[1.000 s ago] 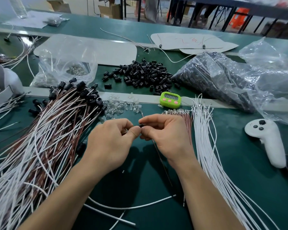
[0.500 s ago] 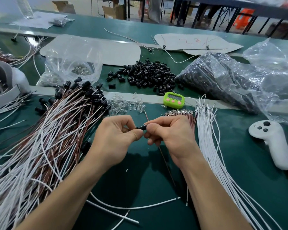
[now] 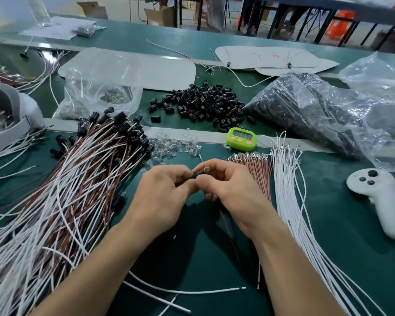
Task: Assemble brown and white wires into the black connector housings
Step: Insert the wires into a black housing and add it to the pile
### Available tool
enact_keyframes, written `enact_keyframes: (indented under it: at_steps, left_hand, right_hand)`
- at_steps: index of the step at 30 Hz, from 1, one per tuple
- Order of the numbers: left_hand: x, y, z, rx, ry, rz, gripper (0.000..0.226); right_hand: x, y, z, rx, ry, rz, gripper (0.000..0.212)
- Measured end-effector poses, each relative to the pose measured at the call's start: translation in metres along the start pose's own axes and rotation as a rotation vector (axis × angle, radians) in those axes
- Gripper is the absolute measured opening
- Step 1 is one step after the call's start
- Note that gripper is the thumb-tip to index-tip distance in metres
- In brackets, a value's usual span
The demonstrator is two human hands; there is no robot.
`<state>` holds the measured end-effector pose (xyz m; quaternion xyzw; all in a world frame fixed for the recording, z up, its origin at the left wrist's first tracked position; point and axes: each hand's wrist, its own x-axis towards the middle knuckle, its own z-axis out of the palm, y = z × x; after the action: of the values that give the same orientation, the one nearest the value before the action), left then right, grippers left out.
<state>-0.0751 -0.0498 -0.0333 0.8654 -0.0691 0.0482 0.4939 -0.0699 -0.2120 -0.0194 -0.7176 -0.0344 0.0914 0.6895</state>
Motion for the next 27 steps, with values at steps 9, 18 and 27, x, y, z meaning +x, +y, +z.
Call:
enact_keyframes:
  at_steps: [9,18,27]
  left_hand:
    - [0.000,0.016,-0.011,-0.234,-0.050,0.047,0.020]
    - [0.001,0.015,-0.007,-0.359,-0.018,0.030,0.014]
    - [-0.003,0.006,-0.004,-0.075,0.057,0.017,0.012]
  right_hand:
    - [0.000,-0.005,0.007,0.319,0.029,0.098,0.015]
    - [-0.002,-0.011,0.003,0.500,-0.018,0.175,0.010]
    - [0.001,-0.012,-0.001,0.589,-0.021,0.270,0.026]
